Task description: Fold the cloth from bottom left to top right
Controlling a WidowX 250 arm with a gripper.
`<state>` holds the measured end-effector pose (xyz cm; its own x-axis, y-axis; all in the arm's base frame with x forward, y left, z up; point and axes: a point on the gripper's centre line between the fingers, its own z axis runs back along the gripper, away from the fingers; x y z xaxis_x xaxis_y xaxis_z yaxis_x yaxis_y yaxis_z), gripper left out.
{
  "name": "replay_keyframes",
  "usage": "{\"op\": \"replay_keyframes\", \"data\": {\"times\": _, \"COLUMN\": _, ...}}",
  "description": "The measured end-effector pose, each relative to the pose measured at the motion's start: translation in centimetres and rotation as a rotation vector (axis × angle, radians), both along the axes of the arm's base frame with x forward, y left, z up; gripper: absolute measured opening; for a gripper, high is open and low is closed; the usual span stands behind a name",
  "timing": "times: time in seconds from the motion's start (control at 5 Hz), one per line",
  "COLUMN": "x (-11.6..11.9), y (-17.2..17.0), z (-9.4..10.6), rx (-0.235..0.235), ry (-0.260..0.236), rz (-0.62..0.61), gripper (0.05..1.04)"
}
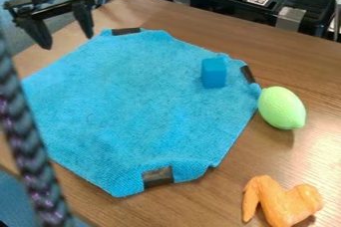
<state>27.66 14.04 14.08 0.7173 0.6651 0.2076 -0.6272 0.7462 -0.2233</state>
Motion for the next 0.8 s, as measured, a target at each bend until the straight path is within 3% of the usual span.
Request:
{"op": "replay_keyframes", "data": {"times": 0.4, "x": -3.9, "y": 1.8, "z": -3.5, "rx": 0.095, "ry": 0.091, "rz": -0.099, "gripper": 1.000}}
{"op": "replay_keyframes", "data": {"times": 0.8, "x": -6.9, "y": 3.3, "z": -5.7, "rx": 0.163, "ry": 0.111, "rz": -0.158, "gripper": 1.000}}
